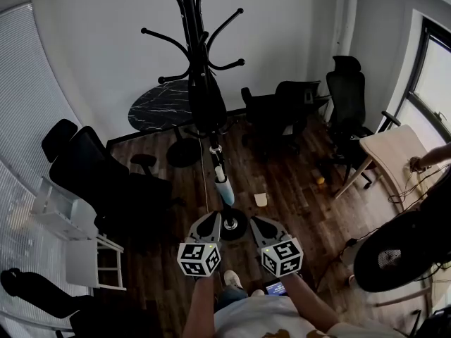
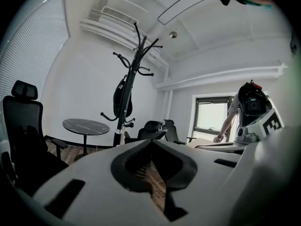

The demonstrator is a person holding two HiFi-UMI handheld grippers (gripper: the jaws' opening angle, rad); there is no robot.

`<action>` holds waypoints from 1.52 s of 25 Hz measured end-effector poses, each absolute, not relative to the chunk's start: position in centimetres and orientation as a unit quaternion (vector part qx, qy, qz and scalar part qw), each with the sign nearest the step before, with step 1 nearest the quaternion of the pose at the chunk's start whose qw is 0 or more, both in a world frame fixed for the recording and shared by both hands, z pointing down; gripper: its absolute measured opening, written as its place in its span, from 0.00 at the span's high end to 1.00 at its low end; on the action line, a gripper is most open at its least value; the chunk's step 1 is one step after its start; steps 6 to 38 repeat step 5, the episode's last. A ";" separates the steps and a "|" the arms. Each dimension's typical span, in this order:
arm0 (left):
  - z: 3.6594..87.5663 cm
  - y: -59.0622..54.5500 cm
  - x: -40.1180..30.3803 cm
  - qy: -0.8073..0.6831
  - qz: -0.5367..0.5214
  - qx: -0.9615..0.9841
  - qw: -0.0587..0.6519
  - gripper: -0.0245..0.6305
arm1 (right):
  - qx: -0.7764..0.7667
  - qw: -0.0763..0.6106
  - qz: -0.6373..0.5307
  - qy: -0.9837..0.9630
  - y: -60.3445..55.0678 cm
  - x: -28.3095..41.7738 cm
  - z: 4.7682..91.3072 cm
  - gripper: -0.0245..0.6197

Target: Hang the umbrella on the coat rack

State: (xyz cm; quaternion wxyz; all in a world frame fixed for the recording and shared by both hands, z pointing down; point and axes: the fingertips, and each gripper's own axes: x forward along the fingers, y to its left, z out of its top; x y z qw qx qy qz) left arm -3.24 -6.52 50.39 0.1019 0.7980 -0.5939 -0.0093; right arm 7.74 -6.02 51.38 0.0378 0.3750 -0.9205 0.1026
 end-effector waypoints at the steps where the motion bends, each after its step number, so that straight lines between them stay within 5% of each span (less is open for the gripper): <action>1: 50.4 -6.5 -3.4 -0.594 -0.011 0.798 0.102 0.93 | 0.376 0.038 0.102 -0.920 -6.1 7.7 51.4 0.95; 38: 50.6 -6.5 -4.0 -0.597 -0.015 0.796 0.105 0.93 | 0.384 0.035 0.104 -0.917 -6.9 8.0 51.5 0.95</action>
